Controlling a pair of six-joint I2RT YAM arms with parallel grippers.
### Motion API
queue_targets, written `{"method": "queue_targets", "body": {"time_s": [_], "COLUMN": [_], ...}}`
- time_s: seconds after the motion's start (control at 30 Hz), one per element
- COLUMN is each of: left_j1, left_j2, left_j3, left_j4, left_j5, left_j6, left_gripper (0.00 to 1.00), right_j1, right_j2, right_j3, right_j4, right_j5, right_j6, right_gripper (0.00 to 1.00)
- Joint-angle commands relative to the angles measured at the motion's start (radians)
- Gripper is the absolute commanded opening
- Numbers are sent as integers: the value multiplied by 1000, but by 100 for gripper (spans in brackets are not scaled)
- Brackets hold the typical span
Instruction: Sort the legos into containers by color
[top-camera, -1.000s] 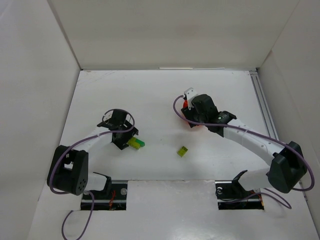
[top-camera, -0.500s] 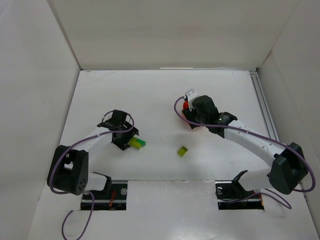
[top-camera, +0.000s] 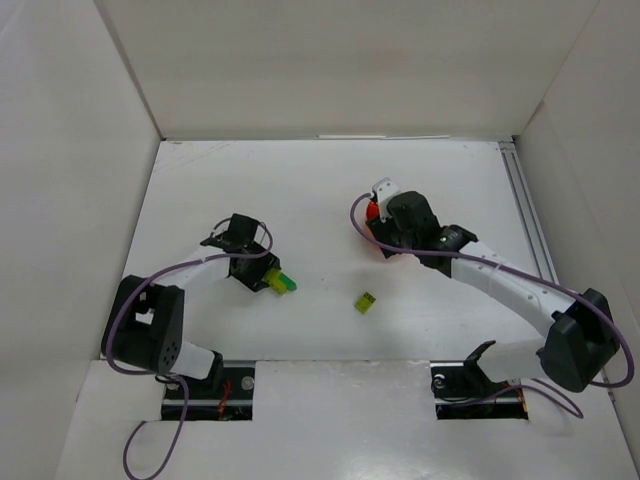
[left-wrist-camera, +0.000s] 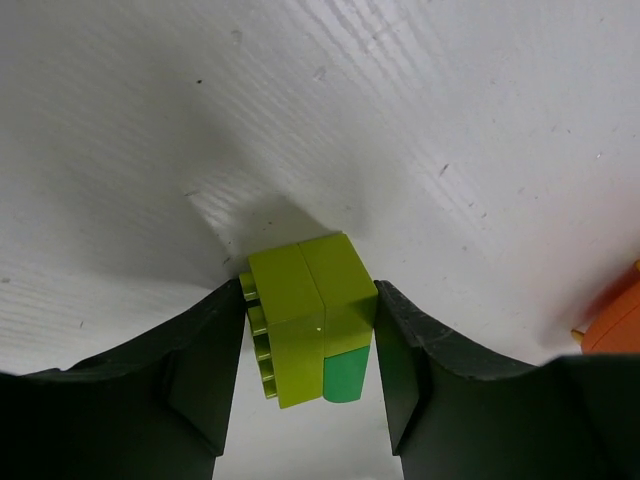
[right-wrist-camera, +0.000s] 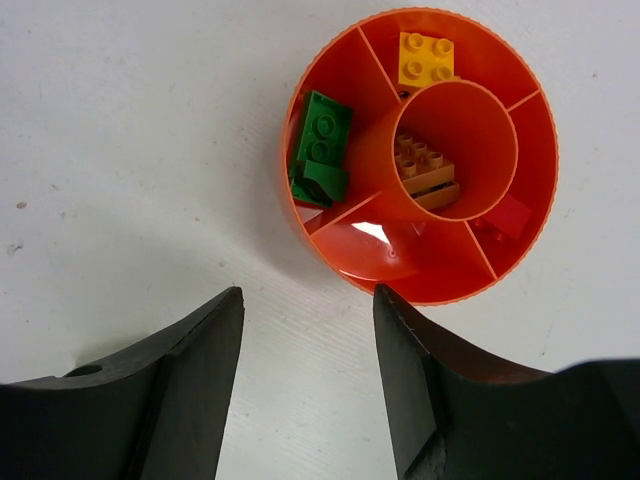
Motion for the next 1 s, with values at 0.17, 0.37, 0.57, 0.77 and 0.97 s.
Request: {"method": "queue_targets", "body": {"time_s": [0.17,0.37,0.57,0.77,0.97], "left_j1": [-71,-115,-115,-115,-115], "left_j2": [-57,-336,-534,-608,-654], "left_j3": [88,59,-13,-32,-42], "left_j4": [48,304,477,536,576], "left_j5": [-41,19,71,123,164], "left_j6": [237,429,427,437,469], "left_gripper": [22,20,23,23,23], "right_j1": [11,11,11,58,69], "right_j2": [-131,-142,-82,-27,43], "right_j3": [-63,-54,-17,84,170], "right_j4": [89,196,366,441,452], "right_j5": [-350,-613,-780,-836,-859], "right_j6": [-187,-100,80,127,138], "right_gripper": [65,72,74,80,81]}}
